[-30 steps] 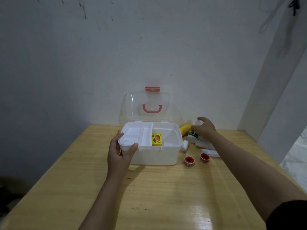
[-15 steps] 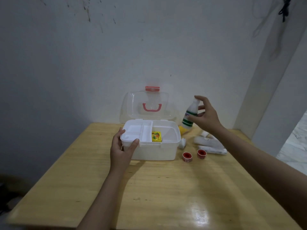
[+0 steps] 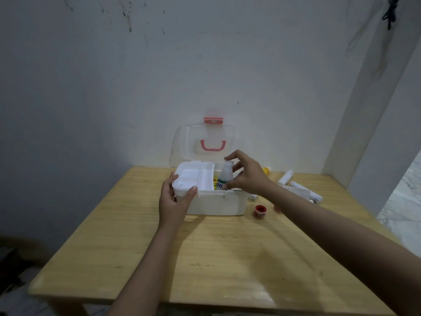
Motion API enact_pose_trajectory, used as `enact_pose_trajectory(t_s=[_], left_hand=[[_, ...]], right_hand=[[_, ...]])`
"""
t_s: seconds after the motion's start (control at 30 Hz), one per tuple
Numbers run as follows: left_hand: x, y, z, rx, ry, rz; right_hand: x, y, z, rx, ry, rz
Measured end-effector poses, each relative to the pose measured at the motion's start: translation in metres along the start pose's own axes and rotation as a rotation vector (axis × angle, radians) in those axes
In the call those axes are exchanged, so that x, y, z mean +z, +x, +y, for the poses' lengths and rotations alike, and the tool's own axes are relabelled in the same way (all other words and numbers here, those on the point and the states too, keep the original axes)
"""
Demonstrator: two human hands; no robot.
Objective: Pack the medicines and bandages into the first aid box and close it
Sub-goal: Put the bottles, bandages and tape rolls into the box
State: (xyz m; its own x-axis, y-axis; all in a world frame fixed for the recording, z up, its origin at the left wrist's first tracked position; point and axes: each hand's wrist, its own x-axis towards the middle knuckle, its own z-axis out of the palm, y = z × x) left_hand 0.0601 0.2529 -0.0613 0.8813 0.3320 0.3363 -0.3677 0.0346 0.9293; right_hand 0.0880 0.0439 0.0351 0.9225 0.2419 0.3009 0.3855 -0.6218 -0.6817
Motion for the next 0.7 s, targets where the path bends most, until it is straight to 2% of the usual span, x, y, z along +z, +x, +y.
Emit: enact_pose_trajectory(t_s=[0.17,0.3,0.5,0.57,0.7], left_hand=[[0.001,-0.001,0.001,0.008,0.010,0.003],[0.001,0.000,0.000,0.012,0.012,0.001],[0.000,0.000,-0.002,0.006,0.016,0.006],[0.000,-0.001,-0.001,0.008,0.024,0.005],[0.001,-0.001,-0.001,0.018,0.024,0.008]], right_hand=[[0.009,0.005,0.005,-0.011,-0.083,-0.045],[0.008,0.010,0.005,0.029,0.062,-0.057],[-0.004,0.009,0.007,0.022,0.143,-0.143],[-0.015,0.008,0.011,0.021,0.202,-0.104],[-0.039,0.015,0.033,0.106,0.364,0.125]])
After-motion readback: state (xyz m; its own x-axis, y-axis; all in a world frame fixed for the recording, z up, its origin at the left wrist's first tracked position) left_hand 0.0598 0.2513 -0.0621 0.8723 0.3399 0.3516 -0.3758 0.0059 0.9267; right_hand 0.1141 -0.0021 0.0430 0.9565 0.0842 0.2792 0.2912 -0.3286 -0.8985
